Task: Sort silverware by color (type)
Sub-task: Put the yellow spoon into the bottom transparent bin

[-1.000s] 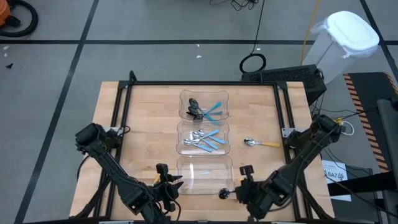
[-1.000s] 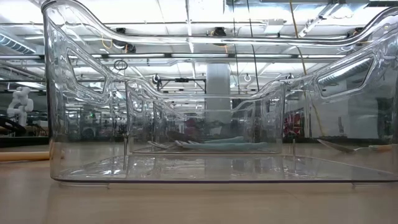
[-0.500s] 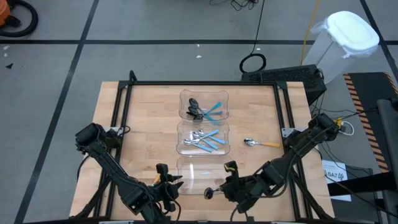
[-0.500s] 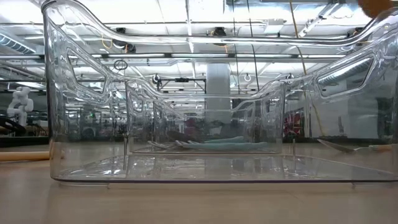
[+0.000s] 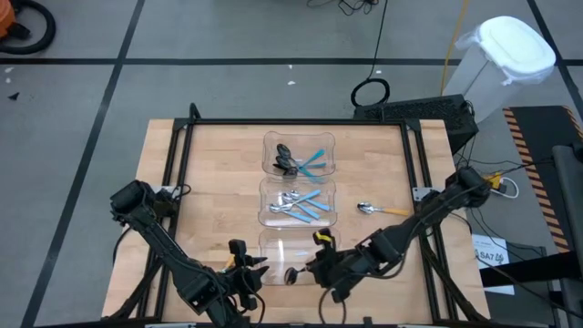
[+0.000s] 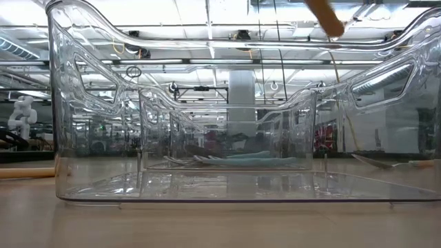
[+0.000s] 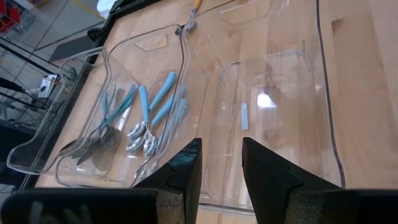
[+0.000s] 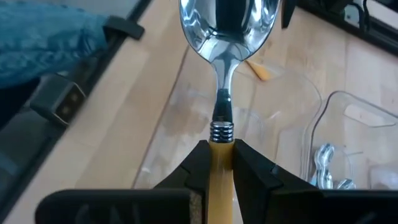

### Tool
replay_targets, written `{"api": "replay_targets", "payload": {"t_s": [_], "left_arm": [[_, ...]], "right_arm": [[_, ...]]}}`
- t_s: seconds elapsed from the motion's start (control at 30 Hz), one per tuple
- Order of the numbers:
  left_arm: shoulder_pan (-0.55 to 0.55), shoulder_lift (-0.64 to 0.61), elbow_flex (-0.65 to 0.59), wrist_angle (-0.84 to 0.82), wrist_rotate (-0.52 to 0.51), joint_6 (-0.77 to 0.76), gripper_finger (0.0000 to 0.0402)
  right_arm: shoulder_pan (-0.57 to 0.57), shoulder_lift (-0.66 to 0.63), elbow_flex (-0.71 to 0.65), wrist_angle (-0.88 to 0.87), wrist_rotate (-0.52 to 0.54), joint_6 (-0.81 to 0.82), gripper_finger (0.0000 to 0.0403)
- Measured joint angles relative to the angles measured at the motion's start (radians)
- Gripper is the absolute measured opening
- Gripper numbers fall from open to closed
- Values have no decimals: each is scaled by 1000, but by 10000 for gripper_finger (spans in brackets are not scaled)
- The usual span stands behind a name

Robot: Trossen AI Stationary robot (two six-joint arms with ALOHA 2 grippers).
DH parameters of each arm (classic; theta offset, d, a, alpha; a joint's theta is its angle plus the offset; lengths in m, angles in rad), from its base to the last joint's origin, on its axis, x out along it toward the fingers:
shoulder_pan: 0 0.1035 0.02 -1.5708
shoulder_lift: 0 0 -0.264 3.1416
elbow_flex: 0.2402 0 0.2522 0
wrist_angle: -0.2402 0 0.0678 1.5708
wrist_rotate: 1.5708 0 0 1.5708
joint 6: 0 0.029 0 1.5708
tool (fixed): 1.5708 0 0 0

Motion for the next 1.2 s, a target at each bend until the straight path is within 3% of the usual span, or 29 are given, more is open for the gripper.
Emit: {"api": "replay_targets", "payload": {"t_s": [0.6,1.2], "left_arm": [[0,0,0,-1,3,-3,115],[-1,0,0,-4,3,-3,115]], "right_arm": [[-82,151,0,-7,-16,-8,40],[-152,250,0,-34,-86,150,41]]}}
